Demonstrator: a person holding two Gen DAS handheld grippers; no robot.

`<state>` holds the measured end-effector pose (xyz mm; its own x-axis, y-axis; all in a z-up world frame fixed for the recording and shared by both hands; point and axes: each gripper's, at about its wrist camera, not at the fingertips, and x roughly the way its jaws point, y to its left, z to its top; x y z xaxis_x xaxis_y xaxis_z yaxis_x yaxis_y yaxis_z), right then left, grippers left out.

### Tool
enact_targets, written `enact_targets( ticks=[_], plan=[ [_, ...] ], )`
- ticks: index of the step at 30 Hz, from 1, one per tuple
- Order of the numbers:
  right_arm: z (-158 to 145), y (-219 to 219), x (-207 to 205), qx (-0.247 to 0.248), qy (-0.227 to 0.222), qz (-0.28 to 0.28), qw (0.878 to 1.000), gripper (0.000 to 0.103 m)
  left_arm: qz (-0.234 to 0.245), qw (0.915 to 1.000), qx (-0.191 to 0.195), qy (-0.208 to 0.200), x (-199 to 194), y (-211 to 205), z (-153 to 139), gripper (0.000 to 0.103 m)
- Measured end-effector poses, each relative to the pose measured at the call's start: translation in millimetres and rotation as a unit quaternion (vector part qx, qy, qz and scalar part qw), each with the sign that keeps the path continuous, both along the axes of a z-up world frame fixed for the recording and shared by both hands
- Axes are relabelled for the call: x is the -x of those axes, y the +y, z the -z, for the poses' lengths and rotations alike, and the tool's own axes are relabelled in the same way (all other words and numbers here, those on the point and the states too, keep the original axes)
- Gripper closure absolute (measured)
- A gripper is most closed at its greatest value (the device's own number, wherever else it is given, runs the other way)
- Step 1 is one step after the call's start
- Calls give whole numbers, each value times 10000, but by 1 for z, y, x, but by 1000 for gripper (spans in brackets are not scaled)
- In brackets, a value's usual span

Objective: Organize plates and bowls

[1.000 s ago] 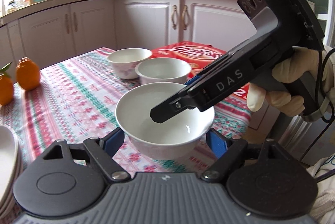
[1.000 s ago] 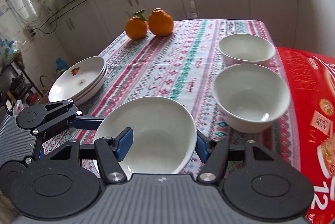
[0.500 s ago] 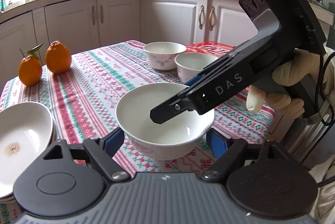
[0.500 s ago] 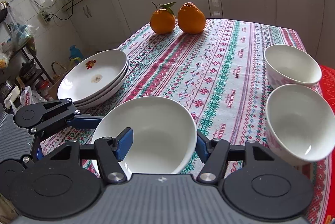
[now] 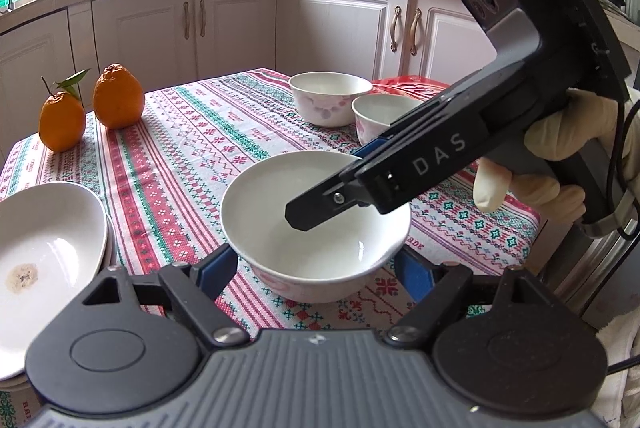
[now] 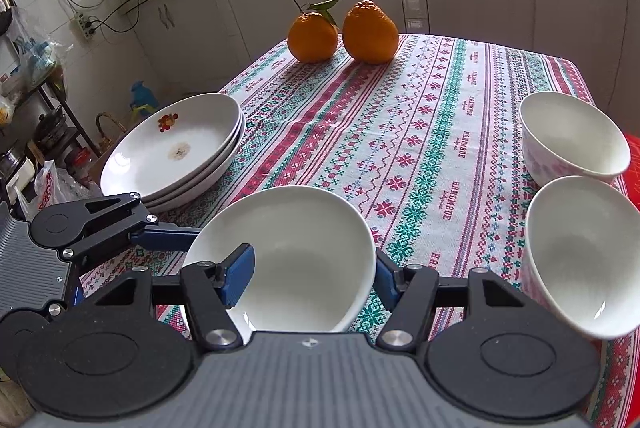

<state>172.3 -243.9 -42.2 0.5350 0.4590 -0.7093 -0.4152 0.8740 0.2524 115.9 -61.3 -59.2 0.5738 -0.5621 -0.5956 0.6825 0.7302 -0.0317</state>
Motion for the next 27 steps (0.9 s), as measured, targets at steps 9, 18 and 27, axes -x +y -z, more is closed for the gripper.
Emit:
enact_targets(
  ticks=[9,18,27],
  plan=[
    [2,1,0,-70,-9,-46,10000,23,-2,10000,-26,-42,0,-1,1,10],
    [-12,-1,16,50,-460,-11,9989,2,143,9999,-2,-27,6,0,-7,3],
    [-29,-25,47,409,-1081,458,9922,0,490,9981,-364,-127,14,-7,-25,1]
  ],
)
